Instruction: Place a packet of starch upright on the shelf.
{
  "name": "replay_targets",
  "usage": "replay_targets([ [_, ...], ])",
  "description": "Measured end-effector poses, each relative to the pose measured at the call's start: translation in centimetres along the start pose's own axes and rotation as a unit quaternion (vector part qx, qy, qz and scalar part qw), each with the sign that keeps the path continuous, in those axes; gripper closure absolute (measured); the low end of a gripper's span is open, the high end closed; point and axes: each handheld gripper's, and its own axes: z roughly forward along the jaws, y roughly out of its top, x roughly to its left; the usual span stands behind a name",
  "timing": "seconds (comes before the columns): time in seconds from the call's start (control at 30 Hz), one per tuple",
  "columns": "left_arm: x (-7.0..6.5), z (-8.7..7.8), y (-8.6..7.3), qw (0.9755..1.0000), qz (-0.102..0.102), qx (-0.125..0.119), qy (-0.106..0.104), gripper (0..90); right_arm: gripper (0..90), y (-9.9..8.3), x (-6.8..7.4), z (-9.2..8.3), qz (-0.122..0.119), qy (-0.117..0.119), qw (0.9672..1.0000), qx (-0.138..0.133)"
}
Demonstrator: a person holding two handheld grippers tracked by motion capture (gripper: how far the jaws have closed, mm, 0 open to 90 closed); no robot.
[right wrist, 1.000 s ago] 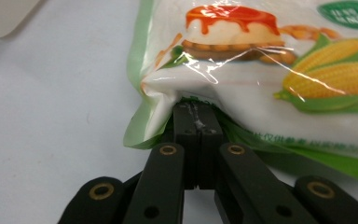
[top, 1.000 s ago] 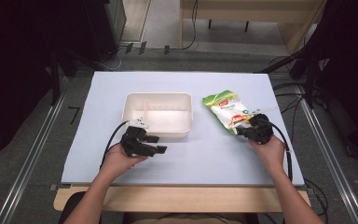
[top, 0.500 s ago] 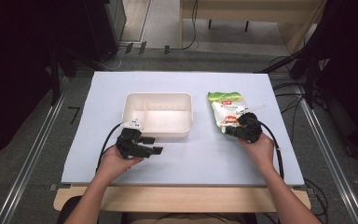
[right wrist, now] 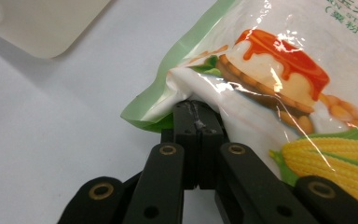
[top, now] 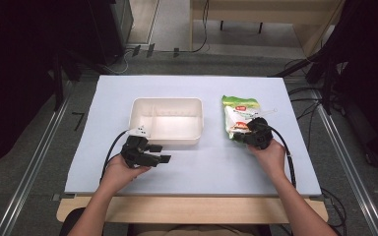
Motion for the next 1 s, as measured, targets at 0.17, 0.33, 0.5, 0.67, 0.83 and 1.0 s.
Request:
replay_targets([
  [0.17, 0.0, -0.1, 0.1, 1.0000, 0.001, -0.001, 0.000, 39.6, 83.8, 0.1, 0.1, -0.8, -0.004, 0.008, 0.9999, -0.005],
  [0.33, 0.0, 0.0, 0.1, 1.0000, -0.001, -0.002, -0.001, 39.4, 75.2, 0.1, 0.1, -2.0, -0.011, 0.007, 0.9998, -0.014],
  [0.5, 0.0, 0.0, 0.2, 1.0000, 0.001, 0.000, 0.000, 39.3, 69.7, 0.1, 0.0, -3.3, -0.009, 0.004, 0.9997, -0.022],
  [0.67, 0.1, 0.1, 0.3, 1.0000, 0.003, 0.003, -0.001, 39.3, 61.6, 0.0, -0.5, -5.0, -0.009, -0.010, 0.9991, -0.039],
  [0.83, 0.0, 0.3, 0.3, 1.0000, 0.005, 0.002, -0.003, 39.3, 51.8, 0.0, -1.3, -5.8, 0.000, -0.014, 0.9981, -0.061],
  [1.0, 0.0, 0.3, 0.4, 1.0000, 0.003, 0.002, -0.003, 39.3, 46.8, 0.4, -2.0, -6.3, 0.001, -0.027, 0.9965, -0.079],
])
